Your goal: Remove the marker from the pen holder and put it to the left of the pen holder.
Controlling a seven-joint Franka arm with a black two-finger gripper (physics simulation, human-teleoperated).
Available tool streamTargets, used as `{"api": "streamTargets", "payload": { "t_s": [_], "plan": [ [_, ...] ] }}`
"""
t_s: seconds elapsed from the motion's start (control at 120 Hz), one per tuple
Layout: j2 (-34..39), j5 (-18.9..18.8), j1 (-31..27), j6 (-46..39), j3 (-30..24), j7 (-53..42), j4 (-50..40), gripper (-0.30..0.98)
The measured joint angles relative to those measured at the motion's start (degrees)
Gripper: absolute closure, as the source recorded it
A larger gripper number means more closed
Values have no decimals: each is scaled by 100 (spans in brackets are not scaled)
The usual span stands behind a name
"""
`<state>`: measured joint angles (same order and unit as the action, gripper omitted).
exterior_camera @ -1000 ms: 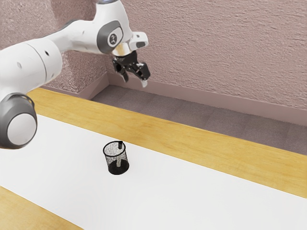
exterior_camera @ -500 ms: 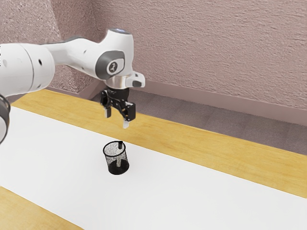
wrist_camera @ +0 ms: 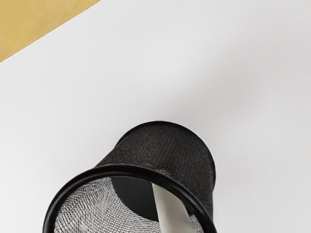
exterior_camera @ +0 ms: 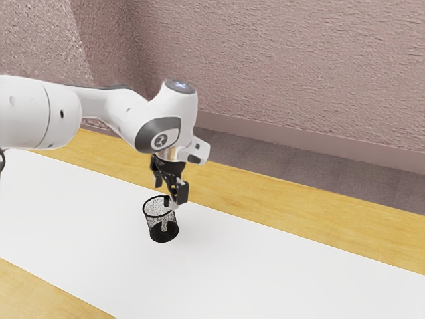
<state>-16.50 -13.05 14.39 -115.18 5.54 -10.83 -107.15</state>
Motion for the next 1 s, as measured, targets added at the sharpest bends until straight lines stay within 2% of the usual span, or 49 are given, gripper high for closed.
{"api": "streamTargets", "payload": {
  "t_s": [0.133,0.35,0.617,1.0],
  "plan": [
    [68,-71,11,-274,0,-55,-155,2],
    [149,-97,20,-516,0,-73,-320,28],
    [246,-99,18,-642,8,-36,-462,50],
    [293,-101,11,-796,14,6,-633,61]
  ]
}}
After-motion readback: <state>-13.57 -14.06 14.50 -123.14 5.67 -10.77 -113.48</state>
